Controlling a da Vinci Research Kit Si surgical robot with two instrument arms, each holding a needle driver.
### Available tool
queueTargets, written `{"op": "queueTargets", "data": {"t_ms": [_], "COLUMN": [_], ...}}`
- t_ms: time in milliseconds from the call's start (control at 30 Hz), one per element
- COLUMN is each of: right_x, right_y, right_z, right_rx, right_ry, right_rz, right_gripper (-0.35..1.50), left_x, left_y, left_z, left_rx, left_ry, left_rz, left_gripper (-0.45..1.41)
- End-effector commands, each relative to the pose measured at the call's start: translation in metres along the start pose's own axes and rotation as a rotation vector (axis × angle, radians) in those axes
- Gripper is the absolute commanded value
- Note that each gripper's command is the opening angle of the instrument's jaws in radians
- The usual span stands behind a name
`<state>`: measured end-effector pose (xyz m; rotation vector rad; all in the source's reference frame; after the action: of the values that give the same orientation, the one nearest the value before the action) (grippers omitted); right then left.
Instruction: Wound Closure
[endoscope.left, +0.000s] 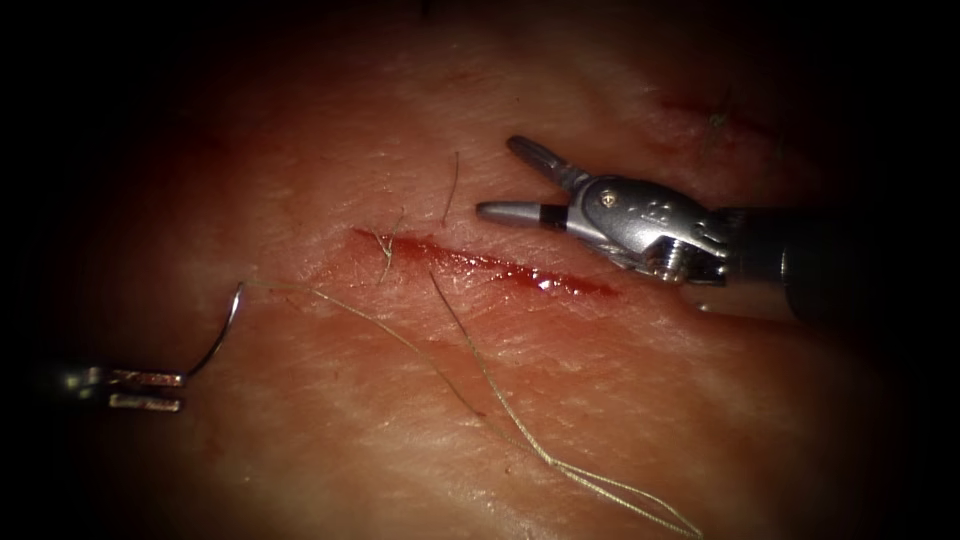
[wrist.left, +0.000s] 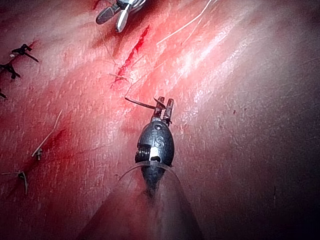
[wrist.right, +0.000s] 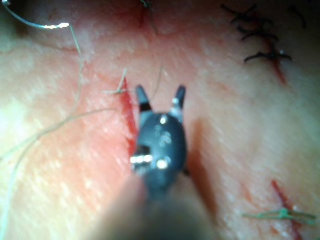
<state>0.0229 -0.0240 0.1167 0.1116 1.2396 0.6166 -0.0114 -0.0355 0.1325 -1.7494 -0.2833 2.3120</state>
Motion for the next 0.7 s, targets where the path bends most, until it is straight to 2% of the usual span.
{"op": "queueTargets", "data": {"t_ms": [33, 333, 367, 400, 433, 467, 567, 700], "right_x": [-0.0005, -0.0013, -0.0013, -0.0013, -0.0014, -0.0015, -0.0014, -0.0009], "right_y": [-0.0004, -0.0009, -0.0006, -0.0005, -0.0004, -0.0003, -0.0001, 0.0003], "right_z": [0.0020, 0.0045, 0.0047, 0.0048, 0.0047, 0.0046, 0.0046, 0.0045], "right_rx": [0.016, 0.039, 0.038, 0.042, 0.060, 0.087, 0.086, 0.075], "right_ry": [0.001, -0.008, -0.008, -0.007, -0.003, 0.001, -0.003, -0.006], "right_rz": [0.013, 0.025, 0.031, 0.037, 0.042, 0.040, 0.037, 0.042], "right_gripper": [1.08, 1.04, 0.93, 0.72, 0.29, -0.35, -0.35, -0.35], "left_x": [-0.0006, -0.0004, 0.0002, 0.0004, 0.0006, 0.0008, 0.0010, 0.0010], "left_y": [0.0005, 0.0034, 0.0048, 0.0054, 0.0060, 0.0068, 0.0085, 0.0091], "left_z": [0.0007, -0.0013, -0.0020, -0.0023, -0.0025, -0.0027, -0.0028, -0.0026], "left_rx": [-0.003, -0.018, -0.033, -0.043, -0.050, -0.065, -0.082, -0.086], "left_ry": [0.001, -0.013, -0.012, -0.009, -0.007, -0.009, -0.024, -0.023], "left_rz": [-0.008, -0.046, -0.068, -0.073, -0.077, -0.080, -0.072, -0.073], "left_gripper": [-0.45, -0.45, -0.45, -0.45, -0.45, -0.45, -0.45, -0.45]}}
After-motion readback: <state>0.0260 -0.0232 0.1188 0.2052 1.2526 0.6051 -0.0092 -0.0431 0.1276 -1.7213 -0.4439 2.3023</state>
